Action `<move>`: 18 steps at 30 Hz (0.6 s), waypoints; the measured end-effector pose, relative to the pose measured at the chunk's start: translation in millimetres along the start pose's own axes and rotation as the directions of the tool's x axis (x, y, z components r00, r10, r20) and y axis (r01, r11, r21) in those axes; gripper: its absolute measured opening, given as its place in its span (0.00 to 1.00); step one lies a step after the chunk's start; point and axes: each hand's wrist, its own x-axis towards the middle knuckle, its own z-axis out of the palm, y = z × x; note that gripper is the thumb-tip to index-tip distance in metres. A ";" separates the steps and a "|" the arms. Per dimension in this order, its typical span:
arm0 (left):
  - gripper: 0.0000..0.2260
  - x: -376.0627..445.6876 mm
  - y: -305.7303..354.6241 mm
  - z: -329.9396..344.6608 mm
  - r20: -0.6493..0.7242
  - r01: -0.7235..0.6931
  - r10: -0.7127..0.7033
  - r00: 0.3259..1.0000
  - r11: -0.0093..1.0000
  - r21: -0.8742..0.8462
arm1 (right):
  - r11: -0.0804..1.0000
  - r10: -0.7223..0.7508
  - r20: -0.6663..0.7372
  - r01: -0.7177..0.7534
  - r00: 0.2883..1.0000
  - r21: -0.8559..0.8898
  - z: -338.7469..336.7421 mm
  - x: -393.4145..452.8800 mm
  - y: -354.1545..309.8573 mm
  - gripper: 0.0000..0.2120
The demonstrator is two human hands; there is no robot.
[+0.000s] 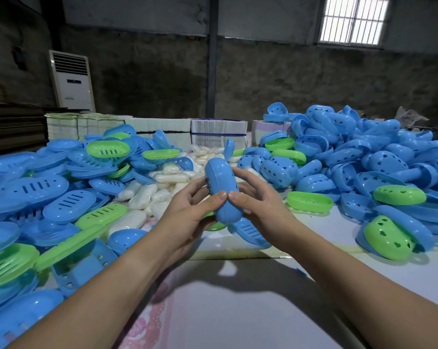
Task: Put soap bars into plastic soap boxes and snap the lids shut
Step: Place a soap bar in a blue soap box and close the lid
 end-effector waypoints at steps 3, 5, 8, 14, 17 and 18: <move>0.28 0.4 2.9 -2.1 -0.020 -0.012 0.011 1.000 1.000 -0.021 | 0.999 -0.033 -0.029 0.032 0.999 -0.030 2.4 -1.3 -3.0 0.25; 0.29 0.1 5.4 -3.1 -0.029 -0.012 0.011 1.000 1.000 -0.020 | 0.998 -0.050 -0.049 0.048 0.998 -0.041 3.5 -2.0 -5.2 0.24; 0.30 -0.7 7.3 -3.4 -0.029 -0.001 0.001 1.000 1.000 -0.003 | 0.999 -0.043 -0.043 0.042 0.998 -0.025 2.9 -2.1 -4.0 0.28; 0.30 -1.4 8.7 -1.4 -0.038 -0.012 0.012 0.999 1.000 -0.008 | 1.000 -0.030 -0.032 0.030 0.999 -0.006 1.7 -1.6 -3.8 0.29; 0.31 -2.1 9.3 -1.4 -0.041 -0.008 0.007 0.999 1.000 -0.028 | 1.000 -0.031 -0.030 0.031 0.999 0.002 2.8 -1.4 -1.2 0.27; 0.31 -2.4 9.5 -0.5 -0.045 -0.008 0.007 0.999 0.999 -0.034 | 1.000 -0.028 -0.030 0.028 0.999 0.006 3.2 -1.1 -0.7 0.27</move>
